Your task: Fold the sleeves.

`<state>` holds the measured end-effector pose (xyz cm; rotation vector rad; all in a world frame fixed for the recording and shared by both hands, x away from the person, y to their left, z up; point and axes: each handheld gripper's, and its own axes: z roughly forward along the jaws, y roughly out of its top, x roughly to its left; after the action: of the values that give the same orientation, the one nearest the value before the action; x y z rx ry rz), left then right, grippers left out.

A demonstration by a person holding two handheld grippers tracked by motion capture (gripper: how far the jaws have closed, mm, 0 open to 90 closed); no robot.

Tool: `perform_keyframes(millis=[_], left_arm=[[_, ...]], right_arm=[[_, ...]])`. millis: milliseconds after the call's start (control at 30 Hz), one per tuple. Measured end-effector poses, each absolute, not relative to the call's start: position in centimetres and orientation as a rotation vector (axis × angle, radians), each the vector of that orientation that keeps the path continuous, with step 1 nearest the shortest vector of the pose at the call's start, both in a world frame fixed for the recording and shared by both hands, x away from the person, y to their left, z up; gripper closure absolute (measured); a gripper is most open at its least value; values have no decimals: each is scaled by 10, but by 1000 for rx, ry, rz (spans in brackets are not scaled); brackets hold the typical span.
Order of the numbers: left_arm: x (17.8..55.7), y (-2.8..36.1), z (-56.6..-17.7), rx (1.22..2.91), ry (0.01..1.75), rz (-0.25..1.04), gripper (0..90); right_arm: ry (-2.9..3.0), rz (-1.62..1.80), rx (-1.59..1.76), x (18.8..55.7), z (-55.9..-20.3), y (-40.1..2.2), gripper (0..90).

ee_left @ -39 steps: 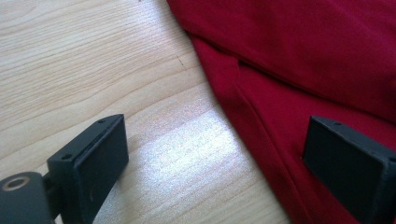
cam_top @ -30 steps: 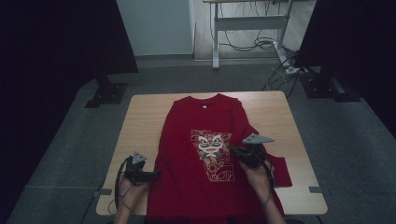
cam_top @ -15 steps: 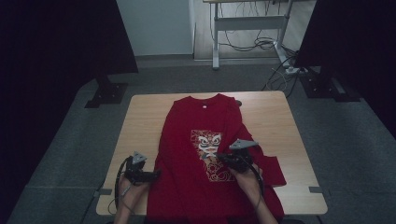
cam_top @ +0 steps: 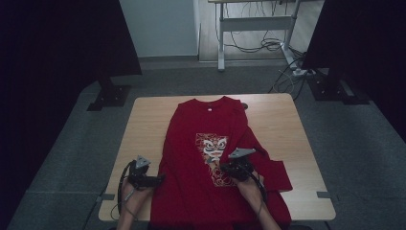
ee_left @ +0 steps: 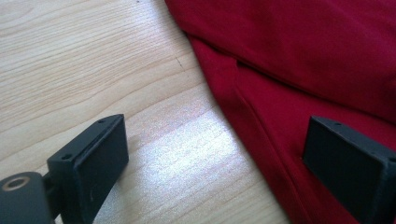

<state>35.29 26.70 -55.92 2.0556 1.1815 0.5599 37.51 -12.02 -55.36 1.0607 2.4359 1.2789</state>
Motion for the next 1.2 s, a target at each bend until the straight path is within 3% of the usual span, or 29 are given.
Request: perform_keyframes(millis=[200,233,300,367,400,433,500,700,767,1200], left_arm=[[353,267,-559,2056,1181,560,70],[353,267,-559,2056,1181,560,70],[353,267,-559,2056,1181,560,70],[353,267,-559,2056,1181,560,70],[353,267,-559,2056,1181,560,70],[353,267,-559,2056,1181,560,70],[353,267,-559,2056,1181,560,70],[353,267,-559,2056,1181,559,70],[353,268,-559,2059,1177,557,69],[350,275,-559,2049,1189,559,68]], right_arm=[[2435,1285,1070,375,-553,-121,817],[2413,1309,1065,374,-549,-122,689],[2404,1323,1067,373,-547,-123,586],[2393,1321,1070,373,-546,-124,586],[2393,1321,1070,373,-546,-124,531],[2374,1316,1076,373,-544,-126,405],[2361,1313,1074,373,-543,-128,336],[2347,1301,1076,373,-540,-131,305],[2345,1276,1065,372,-538,-133,191],[2300,1243,1104,370,-531,-151,106]])
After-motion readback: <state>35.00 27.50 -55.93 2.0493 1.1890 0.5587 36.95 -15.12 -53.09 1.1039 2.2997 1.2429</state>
